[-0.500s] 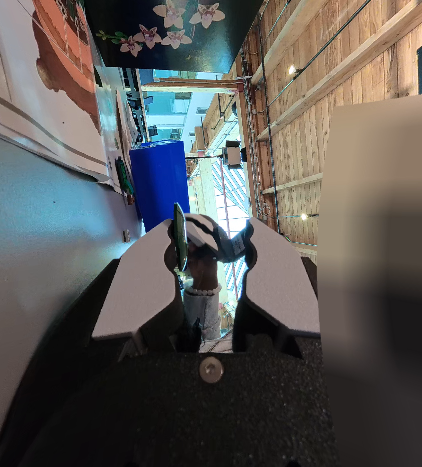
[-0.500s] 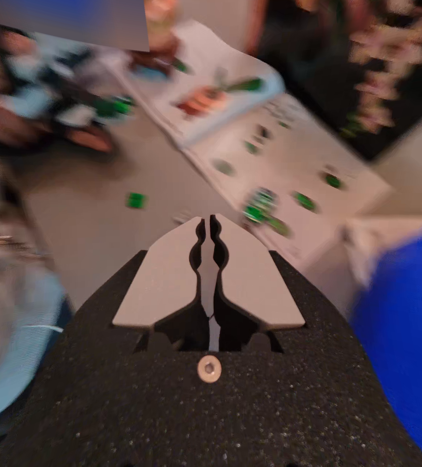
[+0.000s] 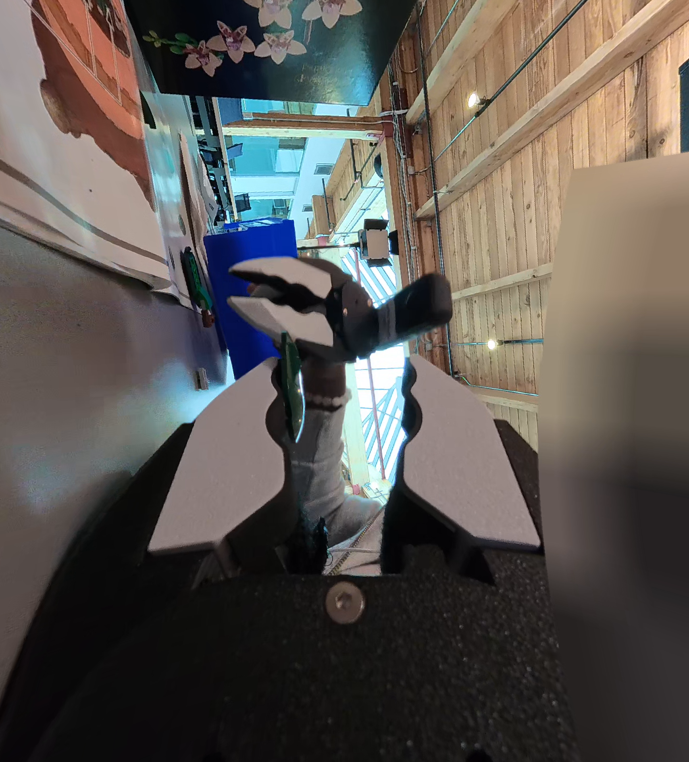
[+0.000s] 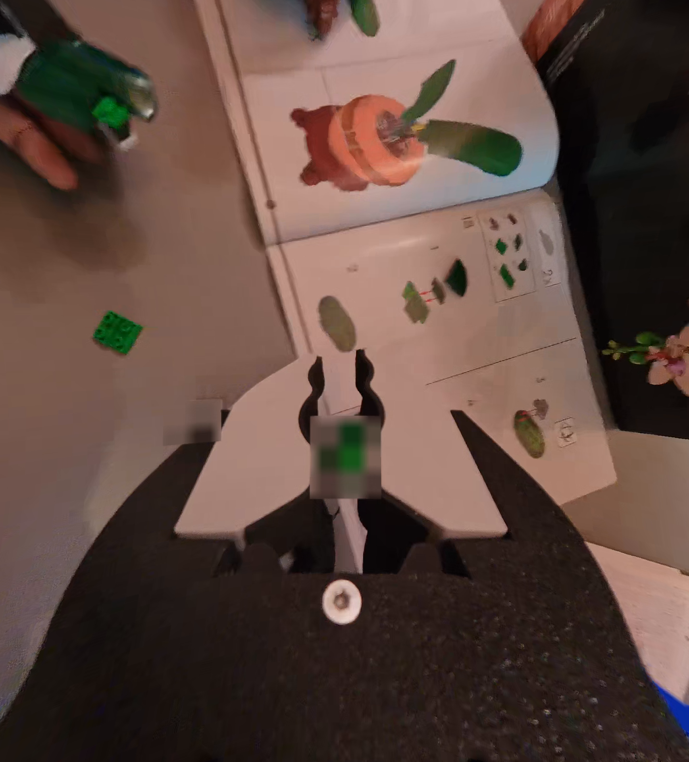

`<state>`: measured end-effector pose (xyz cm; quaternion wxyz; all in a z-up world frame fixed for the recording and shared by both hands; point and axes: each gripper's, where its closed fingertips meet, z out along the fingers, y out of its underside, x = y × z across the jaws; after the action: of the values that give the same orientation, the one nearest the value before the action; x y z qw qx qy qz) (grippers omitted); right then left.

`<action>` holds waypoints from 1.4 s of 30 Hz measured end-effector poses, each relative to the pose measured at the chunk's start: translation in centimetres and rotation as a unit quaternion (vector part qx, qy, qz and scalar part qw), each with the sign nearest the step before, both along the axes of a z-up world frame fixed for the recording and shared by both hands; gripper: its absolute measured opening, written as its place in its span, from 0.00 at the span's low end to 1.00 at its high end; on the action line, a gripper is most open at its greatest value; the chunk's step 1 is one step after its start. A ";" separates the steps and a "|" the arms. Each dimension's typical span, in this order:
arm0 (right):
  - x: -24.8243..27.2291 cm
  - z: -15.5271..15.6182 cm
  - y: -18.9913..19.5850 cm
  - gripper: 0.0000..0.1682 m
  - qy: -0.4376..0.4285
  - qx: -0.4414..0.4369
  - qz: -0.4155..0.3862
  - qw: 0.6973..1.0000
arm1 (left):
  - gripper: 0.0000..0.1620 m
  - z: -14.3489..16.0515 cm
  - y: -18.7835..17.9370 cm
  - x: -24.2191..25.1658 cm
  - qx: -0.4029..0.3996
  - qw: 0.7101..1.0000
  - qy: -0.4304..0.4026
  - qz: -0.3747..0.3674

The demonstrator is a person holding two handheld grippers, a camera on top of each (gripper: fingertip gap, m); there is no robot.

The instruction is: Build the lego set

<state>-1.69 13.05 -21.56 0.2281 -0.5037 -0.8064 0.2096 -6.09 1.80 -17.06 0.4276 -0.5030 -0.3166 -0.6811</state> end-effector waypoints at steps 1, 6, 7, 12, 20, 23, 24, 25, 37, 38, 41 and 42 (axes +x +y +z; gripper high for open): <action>-0.8 0.5 0.7 0.08 0.005 -0.001 -0.007 1.000 | 0.33 0.0 0.0 0.0 -0.001 1.000 0.001 0.000; -5.2 -0.4 3.4 0.11 -0.004 -0.060 -0.064 0.996 | 0.33 0.0 0.2 0.0 0.002 1.000 0.002 0.002; -5.6 -1.0 3.6 0.10 -0.012 -0.068 -0.051 0.996 | 0.33 0.1 0.2 0.0 0.003 1.000 0.001 0.001; -6.7 -2.8 7.1 0.03 -0.042 -0.004 -0.031 0.999 | 0.33 0.1 0.0 0.1 0.004 1.000 0.001 -0.002; -6.3 -3.4 4.6 0.01 -0.035 -0.055 -0.022 0.998 | 0.33 0.2 0.0 0.1 0.011 1.000 0.001 -0.002; -4.5 -2.6 0.4 0.01 -0.045 -0.121 0.005 0.992 | 0.33 0.2 0.0 0.1 0.010 1.000 0.001 0.000; -4.2 -2.2 -0.3 0.01 -0.037 -0.117 0.016 0.992 | 0.33 0.2 0.0 0.1 0.009 1.000 0.002 0.001; -4.2 -1.9 0.0 0.02 -0.025 -0.095 0.013 0.995 | 0.33 0.2 0.0 0.1 0.009 1.000 0.002 0.000; -6.7 -3.3 3.7 0.02 0.006 -0.028 0.072 0.997 | 0.33 0.2 0.1 0.0 0.010 1.000 0.002 0.003; -6.1 -3.4 2.8 0.02 -0.005 -0.040 0.079 0.996 | 0.33 0.2 0.1 0.0 0.010 1.000 0.002 0.003; -5.1 -3.0 2.1 0.03 -0.006 -0.015 0.110 0.994 | 0.33 0.2 0.1 0.1 0.009 1.000 0.001 0.001; -5.3 -2.5 2.3 0.05 0.010 -0.010 0.117 0.993 | 0.33 0.2 0.1 0.1 0.009 1.000 0.001 0.000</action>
<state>-7.00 15.36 -24.09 0.2055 -0.4061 -0.8552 0.2480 -6.02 1.85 -16.89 0.4329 -0.4999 -0.3098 -0.6831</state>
